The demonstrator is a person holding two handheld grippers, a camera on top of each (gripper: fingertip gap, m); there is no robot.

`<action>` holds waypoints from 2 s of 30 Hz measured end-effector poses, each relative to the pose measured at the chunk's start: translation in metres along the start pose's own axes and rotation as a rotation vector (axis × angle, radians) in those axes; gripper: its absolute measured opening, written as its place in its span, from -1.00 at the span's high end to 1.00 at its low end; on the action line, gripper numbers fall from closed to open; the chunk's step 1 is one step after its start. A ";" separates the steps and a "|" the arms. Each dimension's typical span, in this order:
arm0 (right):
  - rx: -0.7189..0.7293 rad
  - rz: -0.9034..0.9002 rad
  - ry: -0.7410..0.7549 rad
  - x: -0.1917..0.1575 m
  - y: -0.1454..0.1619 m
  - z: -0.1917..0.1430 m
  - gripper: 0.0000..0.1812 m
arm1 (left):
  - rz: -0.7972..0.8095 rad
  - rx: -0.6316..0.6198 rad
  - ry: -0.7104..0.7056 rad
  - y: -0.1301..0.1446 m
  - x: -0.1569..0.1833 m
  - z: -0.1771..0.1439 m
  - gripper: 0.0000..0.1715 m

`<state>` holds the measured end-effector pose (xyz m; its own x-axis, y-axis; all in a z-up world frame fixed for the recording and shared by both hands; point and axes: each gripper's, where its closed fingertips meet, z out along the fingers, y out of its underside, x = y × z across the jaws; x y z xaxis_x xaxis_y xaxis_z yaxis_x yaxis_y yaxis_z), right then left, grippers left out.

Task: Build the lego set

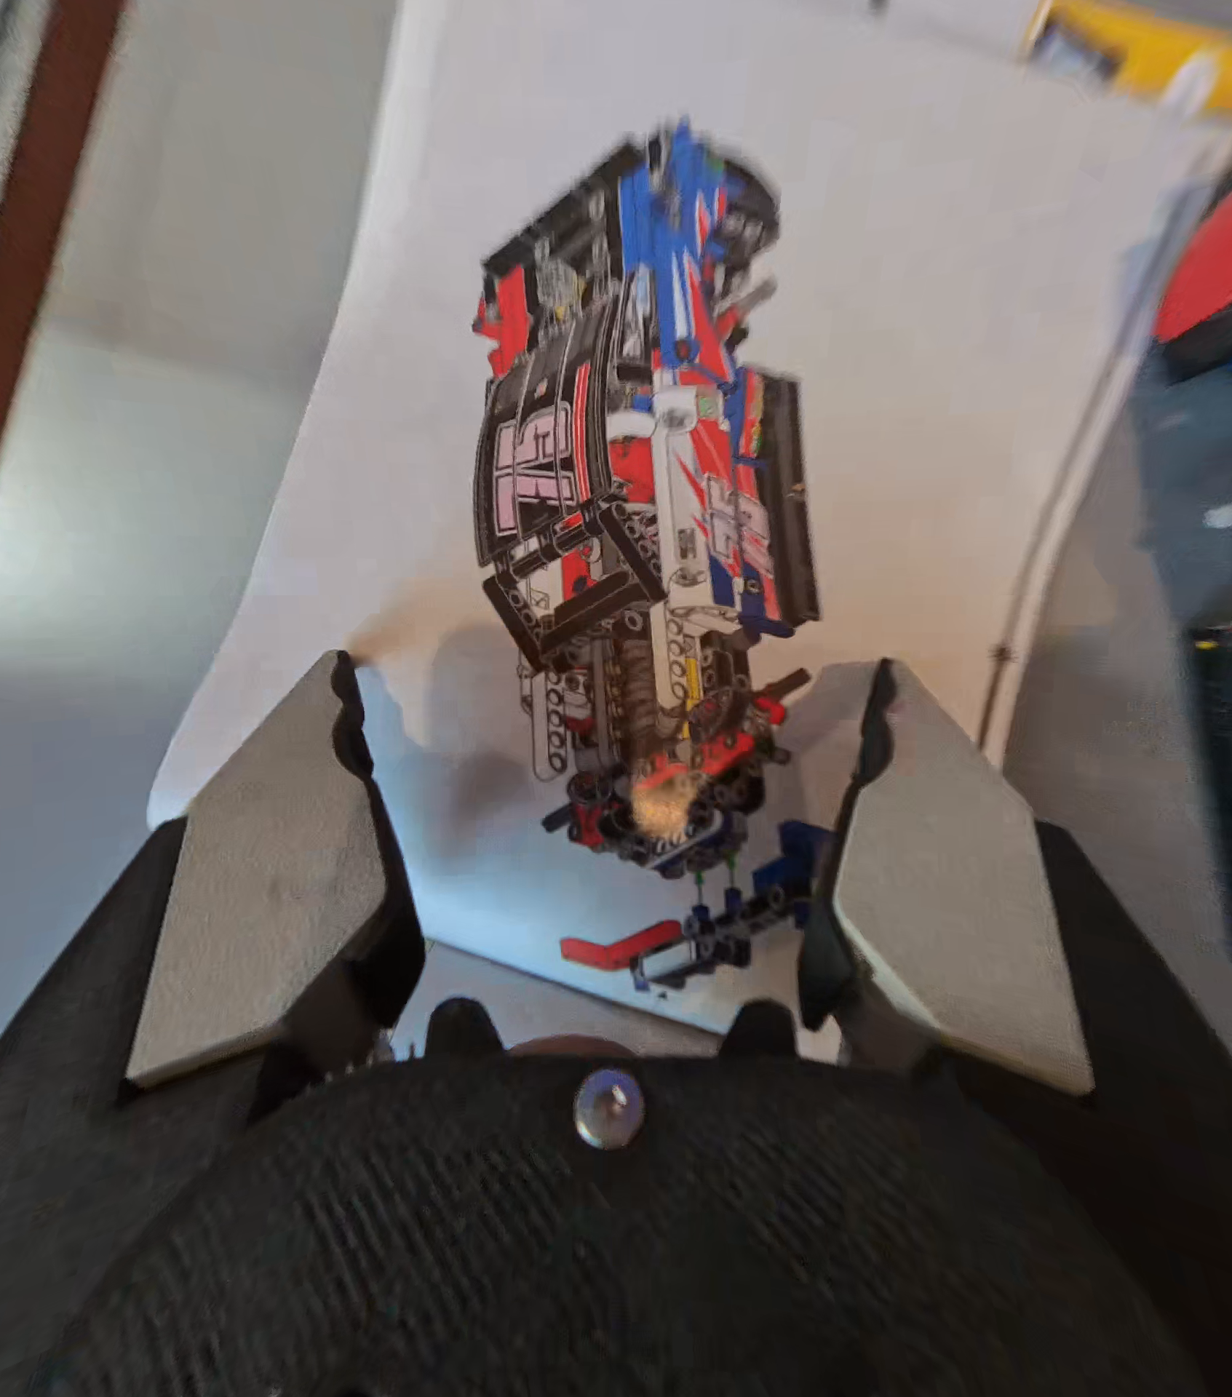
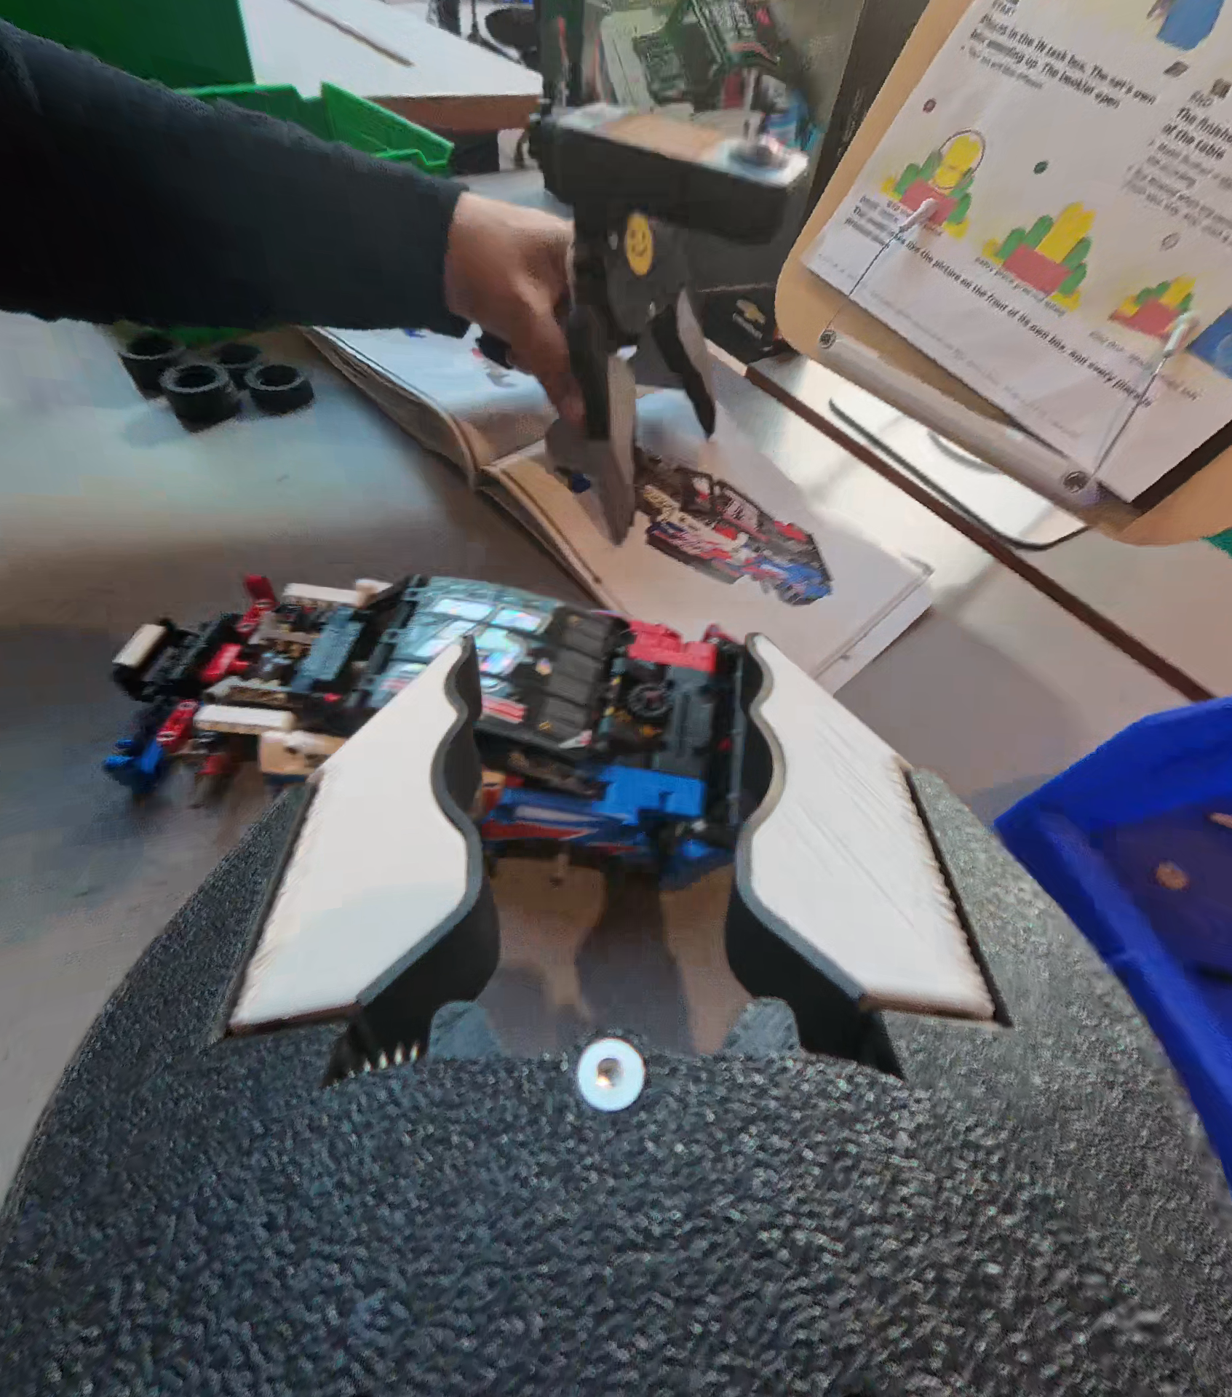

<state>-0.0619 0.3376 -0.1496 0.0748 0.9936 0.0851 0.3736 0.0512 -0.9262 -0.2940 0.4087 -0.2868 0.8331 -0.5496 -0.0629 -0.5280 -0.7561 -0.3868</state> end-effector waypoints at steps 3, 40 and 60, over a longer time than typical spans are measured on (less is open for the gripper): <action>-0.078 -0.019 -0.091 0.045 -0.011 0.030 0.22 | -0.034 -0.007 0.047 0.007 0.004 0.013 -0.43; -0.719 -0.339 -0.380 0.072 0.060 0.212 0.64 | -0.133 0.229 -0.235 0.072 0.019 -0.077 0.22; -0.798 -0.348 -0.463 0.065 0.081 0.213 0.04 | -0.205 0.242 -0.183 0.097 0.015 -0.068 0.05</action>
<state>-0.2239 0.4277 -0.2976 -0.4636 0.8860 -0.0044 0.8330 0.4342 -0.3428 -0.3442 0.3031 -0.2628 0.9447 -0.3063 -0.1168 -0.3111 -0.7257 -0.6136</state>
